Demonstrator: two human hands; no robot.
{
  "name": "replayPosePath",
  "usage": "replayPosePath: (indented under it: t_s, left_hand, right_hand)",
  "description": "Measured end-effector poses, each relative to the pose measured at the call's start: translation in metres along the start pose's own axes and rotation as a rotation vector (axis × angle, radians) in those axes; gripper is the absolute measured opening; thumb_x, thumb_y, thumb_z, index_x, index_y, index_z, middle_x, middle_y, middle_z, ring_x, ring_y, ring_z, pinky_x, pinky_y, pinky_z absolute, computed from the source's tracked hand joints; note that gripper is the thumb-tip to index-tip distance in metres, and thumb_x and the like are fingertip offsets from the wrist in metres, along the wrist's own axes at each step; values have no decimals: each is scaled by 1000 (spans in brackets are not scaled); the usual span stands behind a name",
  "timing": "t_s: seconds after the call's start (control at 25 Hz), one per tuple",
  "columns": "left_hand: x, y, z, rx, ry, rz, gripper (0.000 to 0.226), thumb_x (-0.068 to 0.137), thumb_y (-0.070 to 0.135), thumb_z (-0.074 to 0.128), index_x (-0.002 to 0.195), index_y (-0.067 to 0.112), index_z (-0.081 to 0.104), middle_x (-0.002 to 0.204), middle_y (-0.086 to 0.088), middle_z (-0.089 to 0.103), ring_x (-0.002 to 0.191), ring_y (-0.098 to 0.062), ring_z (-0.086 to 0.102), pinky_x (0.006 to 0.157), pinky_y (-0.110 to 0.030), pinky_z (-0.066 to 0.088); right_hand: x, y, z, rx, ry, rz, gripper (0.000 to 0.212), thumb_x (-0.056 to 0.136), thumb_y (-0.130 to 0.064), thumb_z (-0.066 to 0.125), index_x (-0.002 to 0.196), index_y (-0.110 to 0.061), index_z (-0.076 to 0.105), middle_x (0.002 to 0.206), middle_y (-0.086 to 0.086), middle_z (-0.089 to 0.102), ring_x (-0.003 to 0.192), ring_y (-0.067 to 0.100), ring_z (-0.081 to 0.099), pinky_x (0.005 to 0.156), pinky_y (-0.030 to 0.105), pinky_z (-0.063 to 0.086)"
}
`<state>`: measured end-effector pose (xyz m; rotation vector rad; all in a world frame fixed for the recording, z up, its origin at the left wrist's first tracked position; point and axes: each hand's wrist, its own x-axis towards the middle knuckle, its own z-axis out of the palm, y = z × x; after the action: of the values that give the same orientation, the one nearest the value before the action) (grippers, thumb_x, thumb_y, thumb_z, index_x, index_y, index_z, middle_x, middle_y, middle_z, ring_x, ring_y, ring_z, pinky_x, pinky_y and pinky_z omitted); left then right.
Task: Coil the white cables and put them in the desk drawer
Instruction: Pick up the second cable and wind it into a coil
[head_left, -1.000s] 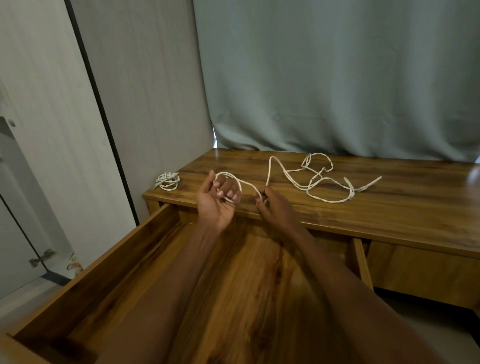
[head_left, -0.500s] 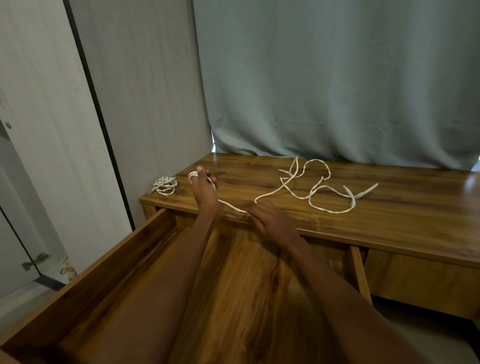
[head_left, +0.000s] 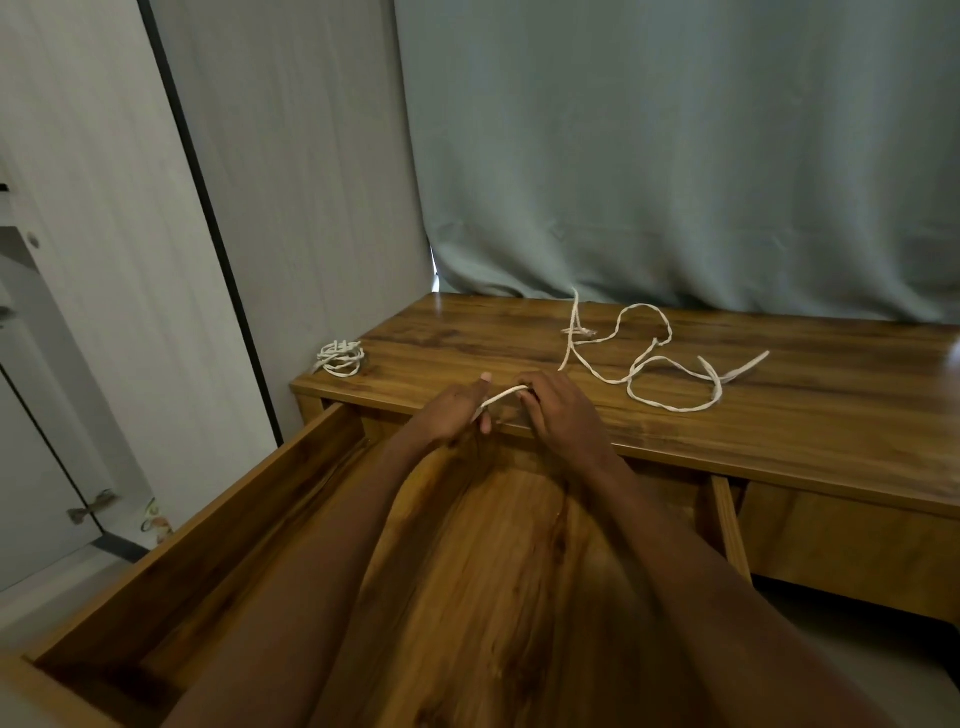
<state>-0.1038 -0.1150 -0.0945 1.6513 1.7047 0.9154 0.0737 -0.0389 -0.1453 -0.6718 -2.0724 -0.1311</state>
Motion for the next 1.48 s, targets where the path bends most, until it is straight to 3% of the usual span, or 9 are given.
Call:
replayPosePath:
  t_s: [0.08,0.28,0.36,0.64,0.76,0.84,1.04,1.32,1.48]
  left_hand:
    - [-9,-7,-4,-273,-222,-9,70,100,63,26,60,12,51,43,-3,34,39,-17,31,46,-29,27]
    - [-36,-9,-22,-1100,-616,130,49,103,36,38,58,17,38,39,3,19,38,-14,19,45,-30,17]
    - [-40,-5,-27,-1285,-557,227,47,103,30,39,57,19,38,38,5,20,38,-12,21,44,-27,18]
    - [-33,18,-28,-1617,60,480,37,99,27,31,65,17,41,48,2,33,51,-16,36,55,-29,31]
    - [-28,21,-28,-1495,374,426,30,97,27,33,72,14,45,57,-1,39,57,-17,40,62,-31,39]
    - [-21,16,-25,-1338,544,365,27,99,23,35,77,13,48,62,-1,45,59,-15,44,65,-30,41]
    - [-15,-4,-15,-496,715,318,29,100,25,34,88,9,55,75,-5,51,70,-10,48,66,-20,40]
    - [-13,-20,-15,-13,502,212,32,102,21,37,89,8,64,75,-7,59,68,-11,53,63,-30,40]
    - [-11,-25,-23,321,58,37,41,103,19,31,89,1,65,84,-13,67,79,-26,61,68,-32,44]
  right_hand:
    - [1,3,-4,40,18,54,26,100,-21,45,117,-14,63,114,4,67,106,20,57,89,34,45]
    - [-2,19,-12,39,31,153,21,102,-18,52,115,-21,67,113,-1,71,102,20,62,86,38,47]
    - [-2,18,-9,-19,-36,124,24,99,-15,53,119,-18,66,114,3,70,103,24,61,87,38,45]
    - [-10,-24,8,109,-186,72,30,106,-39,38,128,-27,55,115,-4,66,101,16,61,83,36,49]
    - [-8,-36,13,219,-148,30,39,104,-42,41,128,-21,63,121,-2,69,111,13,61,94,32,47]
    - [-4,-43,12,294,-94,29,34,103,-39,49,119,-17,69,108,-1,72,96,2,59,81,24,46]
    - [-4,-49,16,319,-118,9,12,95,-21,66,84,-18,61,74,-15,49,71,4,45,64,24,34]
    - [-7,-53,15,352,-174,6,10,96,-27,64,95,-18,71,83,-7,65,75,6,55,69,23,41]
    - [-6,-52,9,260,-226,-59,6,87,-23,66,84,-18,64,76,-12,58,73,6,48,68,26,39]
